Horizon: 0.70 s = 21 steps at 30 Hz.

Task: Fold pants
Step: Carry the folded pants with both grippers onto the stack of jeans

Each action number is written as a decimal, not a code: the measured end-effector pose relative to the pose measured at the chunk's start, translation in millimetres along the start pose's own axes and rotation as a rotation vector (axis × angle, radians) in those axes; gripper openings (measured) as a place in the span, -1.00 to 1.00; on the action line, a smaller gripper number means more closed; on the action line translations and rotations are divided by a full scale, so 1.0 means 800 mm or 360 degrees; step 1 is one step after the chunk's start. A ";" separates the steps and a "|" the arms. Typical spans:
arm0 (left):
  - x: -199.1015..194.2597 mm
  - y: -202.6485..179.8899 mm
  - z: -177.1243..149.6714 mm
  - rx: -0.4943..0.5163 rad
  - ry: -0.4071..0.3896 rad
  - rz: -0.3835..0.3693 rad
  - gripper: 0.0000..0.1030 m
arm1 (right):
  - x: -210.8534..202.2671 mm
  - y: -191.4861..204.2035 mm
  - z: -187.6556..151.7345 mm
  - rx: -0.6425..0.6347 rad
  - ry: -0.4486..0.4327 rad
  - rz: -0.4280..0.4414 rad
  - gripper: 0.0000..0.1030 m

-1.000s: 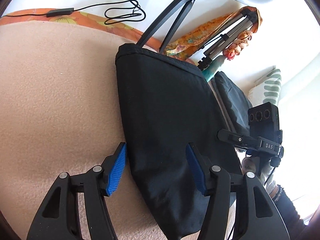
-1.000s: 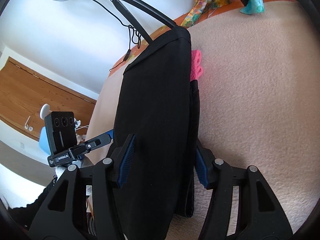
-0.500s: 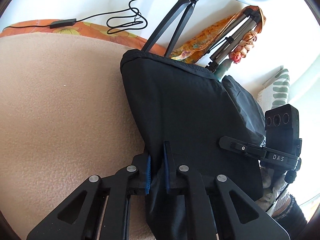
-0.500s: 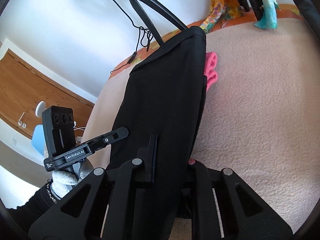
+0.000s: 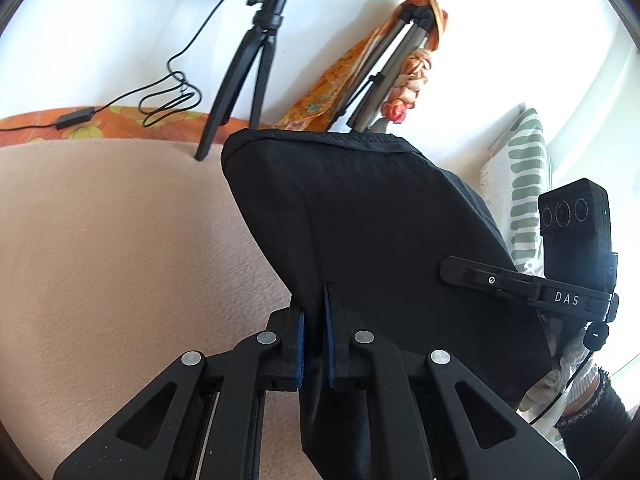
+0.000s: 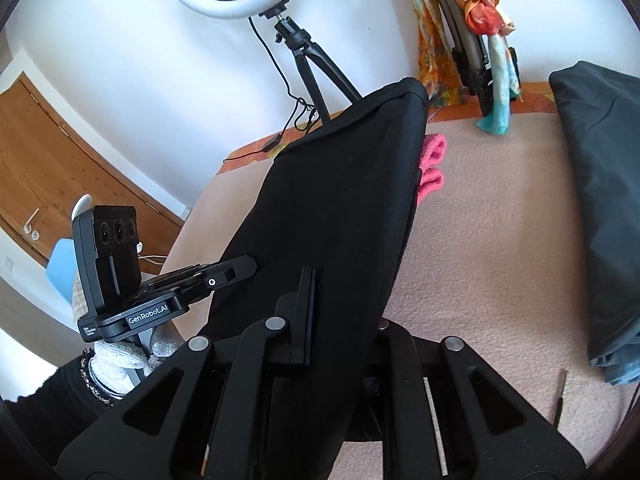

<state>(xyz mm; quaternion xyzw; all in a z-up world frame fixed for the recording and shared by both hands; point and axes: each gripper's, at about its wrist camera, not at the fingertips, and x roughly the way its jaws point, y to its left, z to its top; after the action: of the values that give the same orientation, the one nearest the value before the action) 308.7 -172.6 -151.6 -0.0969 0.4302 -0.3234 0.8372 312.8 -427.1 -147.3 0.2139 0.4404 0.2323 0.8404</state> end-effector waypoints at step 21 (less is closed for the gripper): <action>0.153 -0.239 0.078 0.0348 -0.0019 -0.0265 -0.88 | -0.232 -0.144 0.045 0.0012 -0.0320 -0.0402 -0.78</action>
<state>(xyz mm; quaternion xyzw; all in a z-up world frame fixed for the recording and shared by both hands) 321.2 -403.9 -109.9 -0.0423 0.3778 -0.4362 0.8156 272.8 -632.0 -74.5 0.1822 0.3783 0.1004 0.9020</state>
